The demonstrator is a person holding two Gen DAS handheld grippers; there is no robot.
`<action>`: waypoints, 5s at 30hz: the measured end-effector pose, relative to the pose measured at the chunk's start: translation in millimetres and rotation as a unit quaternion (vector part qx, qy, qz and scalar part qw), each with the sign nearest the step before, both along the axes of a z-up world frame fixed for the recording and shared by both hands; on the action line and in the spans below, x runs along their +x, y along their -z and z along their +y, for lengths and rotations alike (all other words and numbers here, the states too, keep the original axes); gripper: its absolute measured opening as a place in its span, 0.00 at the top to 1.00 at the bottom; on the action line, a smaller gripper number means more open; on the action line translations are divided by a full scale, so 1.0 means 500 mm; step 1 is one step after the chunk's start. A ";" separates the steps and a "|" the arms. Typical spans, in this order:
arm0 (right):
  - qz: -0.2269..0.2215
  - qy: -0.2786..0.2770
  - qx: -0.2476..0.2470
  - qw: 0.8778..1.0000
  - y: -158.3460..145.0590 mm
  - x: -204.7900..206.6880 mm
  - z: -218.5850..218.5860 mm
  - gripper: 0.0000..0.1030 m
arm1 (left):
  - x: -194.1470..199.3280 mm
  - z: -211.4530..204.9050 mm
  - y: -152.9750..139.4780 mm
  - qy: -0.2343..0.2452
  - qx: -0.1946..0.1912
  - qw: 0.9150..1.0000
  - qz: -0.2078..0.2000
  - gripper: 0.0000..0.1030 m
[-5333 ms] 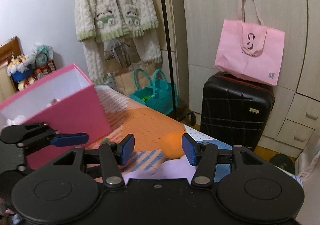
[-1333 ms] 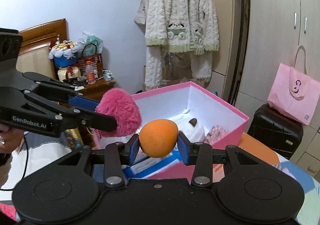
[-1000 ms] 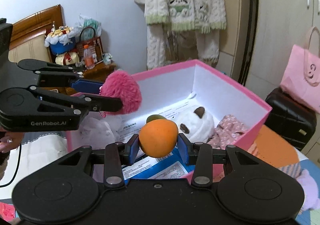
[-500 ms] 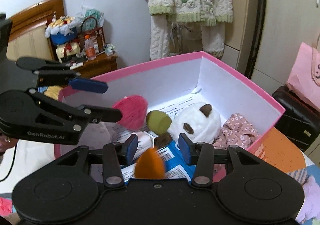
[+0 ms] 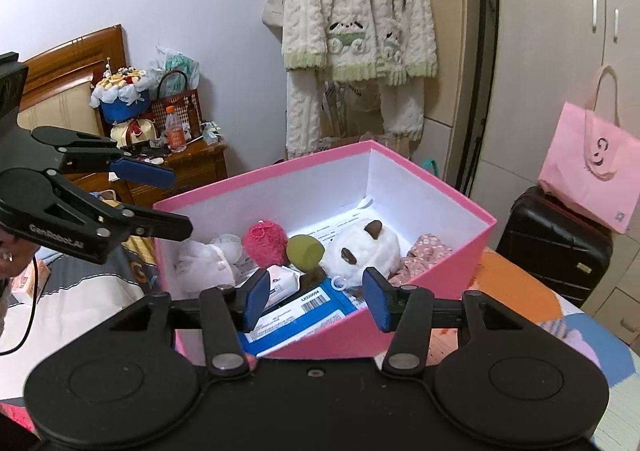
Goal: Organize soft objects
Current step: 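Move the left tool to the lavender plush bear on the quilt, then close the left tool on the lavender plush bear, then lift the lavender bear with the left tool and carry it over the box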
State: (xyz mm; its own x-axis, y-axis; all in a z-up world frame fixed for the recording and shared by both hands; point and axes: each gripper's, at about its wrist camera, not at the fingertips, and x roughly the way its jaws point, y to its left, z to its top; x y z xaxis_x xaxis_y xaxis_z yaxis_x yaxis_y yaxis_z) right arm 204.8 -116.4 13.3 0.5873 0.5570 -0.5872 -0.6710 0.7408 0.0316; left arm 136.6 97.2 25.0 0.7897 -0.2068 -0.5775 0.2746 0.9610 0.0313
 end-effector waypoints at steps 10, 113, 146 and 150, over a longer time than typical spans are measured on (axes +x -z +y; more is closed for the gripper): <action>-0.028 -0.007 0.002 1.000 -0.029 -0.108 -0.061 0.30 | -0.079 -0.047 -0.040 0.067 -0.026 0.997 0.039 0.17; 0.018 0.116 -0.031 0.993 0.287 0.240 -0.362 0.08 | 0.391 -0.559 0.287 0.071 -0.140 0.980 0.118 0.56; -0.044 0.135 0.002 0.990 0.212 0.004 -0.337 0.15 | 0.179 -0.521 0.203 0.147 -0.121 0.976 0.102 0.56; -0.039 0.146 0.015 0.988 0.201 -0.039 -0.330 0.15 | 0.139 -0.510 0.190 0.161 -0.119 0.975 0.099 0.56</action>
